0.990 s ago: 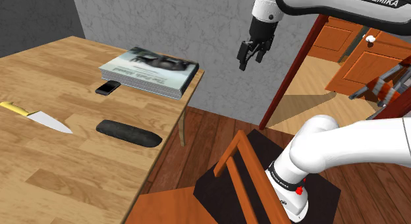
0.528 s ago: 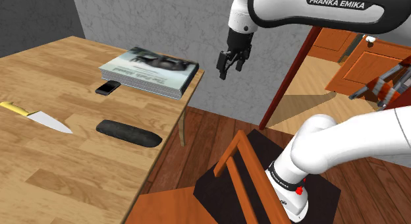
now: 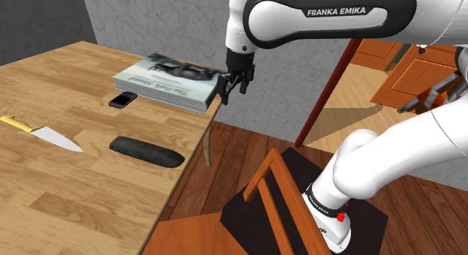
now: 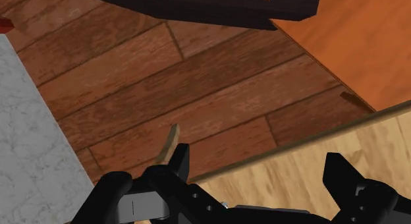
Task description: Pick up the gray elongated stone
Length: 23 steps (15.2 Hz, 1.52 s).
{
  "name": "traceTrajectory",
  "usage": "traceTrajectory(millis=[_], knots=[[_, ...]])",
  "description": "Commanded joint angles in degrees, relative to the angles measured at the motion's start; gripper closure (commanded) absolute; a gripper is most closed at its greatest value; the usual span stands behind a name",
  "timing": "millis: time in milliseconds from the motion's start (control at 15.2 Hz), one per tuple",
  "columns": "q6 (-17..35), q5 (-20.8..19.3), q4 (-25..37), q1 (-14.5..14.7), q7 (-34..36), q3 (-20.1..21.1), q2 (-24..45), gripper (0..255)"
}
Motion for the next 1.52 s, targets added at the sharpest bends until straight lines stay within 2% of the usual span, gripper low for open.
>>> traceTrajectory(millis=[0,660,1320,1452], knots=[[1.85,0.91,1.57,0.83,0.51,1.2,3.58,0],[9.36,3.19,10.3,4.76,2.66,6.63,20.45,0],[13.13,1.69,24.17,9.76,5.3,10.99,38.57,0],[13.88,1.49,24.41,10.07,5.38,11.07,39.59,0]])
